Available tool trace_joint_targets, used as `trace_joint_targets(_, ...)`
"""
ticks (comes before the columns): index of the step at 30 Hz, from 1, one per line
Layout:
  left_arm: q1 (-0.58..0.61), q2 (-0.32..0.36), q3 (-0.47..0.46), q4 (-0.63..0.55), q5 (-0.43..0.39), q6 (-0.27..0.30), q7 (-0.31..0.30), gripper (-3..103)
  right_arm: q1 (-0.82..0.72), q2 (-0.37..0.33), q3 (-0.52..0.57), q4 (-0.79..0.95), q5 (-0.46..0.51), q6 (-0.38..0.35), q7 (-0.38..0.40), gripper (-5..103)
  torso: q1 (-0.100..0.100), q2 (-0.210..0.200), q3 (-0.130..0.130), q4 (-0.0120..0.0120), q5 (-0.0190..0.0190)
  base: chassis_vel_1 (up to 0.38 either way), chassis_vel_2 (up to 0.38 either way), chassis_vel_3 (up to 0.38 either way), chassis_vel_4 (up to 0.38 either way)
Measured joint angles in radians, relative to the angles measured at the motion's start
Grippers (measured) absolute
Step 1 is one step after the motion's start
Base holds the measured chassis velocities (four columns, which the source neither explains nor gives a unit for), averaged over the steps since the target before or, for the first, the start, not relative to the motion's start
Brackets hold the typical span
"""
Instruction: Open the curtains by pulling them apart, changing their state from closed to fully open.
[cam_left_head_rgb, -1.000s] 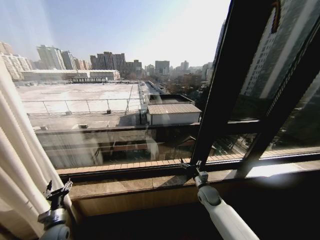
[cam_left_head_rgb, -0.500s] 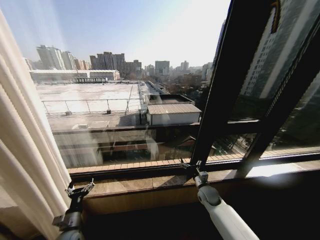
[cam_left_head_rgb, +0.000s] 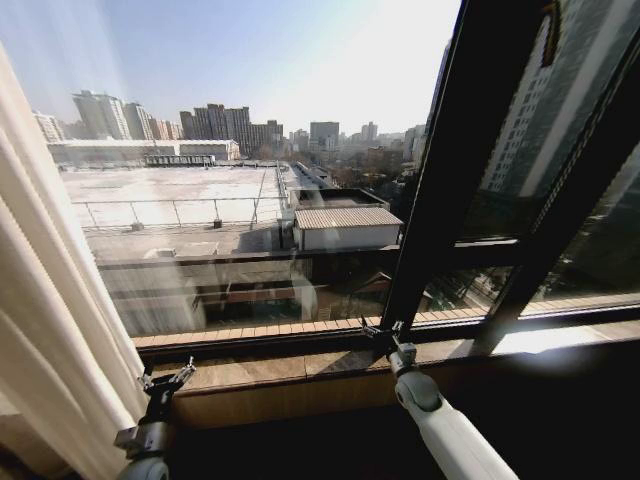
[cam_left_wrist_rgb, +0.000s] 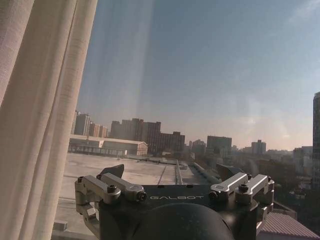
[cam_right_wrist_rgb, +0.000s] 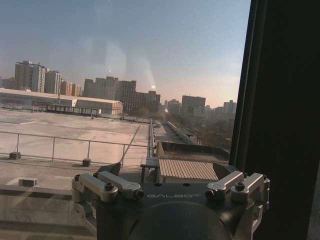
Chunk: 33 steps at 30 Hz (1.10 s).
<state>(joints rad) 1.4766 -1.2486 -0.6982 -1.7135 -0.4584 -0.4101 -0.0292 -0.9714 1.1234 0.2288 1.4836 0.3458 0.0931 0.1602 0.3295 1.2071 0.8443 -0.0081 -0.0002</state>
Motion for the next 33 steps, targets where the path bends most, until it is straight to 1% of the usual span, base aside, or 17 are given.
trace_joint_targets(9, -0.001, 0.001, -0.001, 0.001, 0.0, 0.0, -0.001, 100, 0.0, 0.0, 0.0, 0.0, 0.0, 0.0, 0.0, 100, 0.0, 0.0, 0.0, 0.0, 0.0, 0.0, 0.0, 0.0, 0.0)
trace_joint_targets(16, -0.001, 0.001, -0.001, 0.001, 0.0, 0.001, -0.002, 100, 0.0, 0.0, 0.0, 0.0, 0.0, 0.0, 0.0, 100, 0.0, 0.0, 0.0, 0.0001, -0.0001, -0.101, -0.086, 0.099, 0.106)
trace_joint_targets(24, -0.001, 0.001, -0.001, 0.002, 0.0, 0.001, -0.002, 100, 0.0, 0.0, 0.0, 0.0, 0.0, 0.0, 0.0, 100, 0.0, 0.0, 0.0, -0.0001, 0.0002, -0.239, -0.234, 0.238, 0.253)
trace_joint_targets(33, -0.001, 0.001, -0.002, 0.002, 0.0, 0.001, -0.002, 100, 0.0, 0.0, 0.0, 0.0, 0.0, 0.0, 0.0, 100, 0.0, 0.0, 0.0, -0.0001, -0.0002, -0.318, -0.331, 0.315, 0.328)
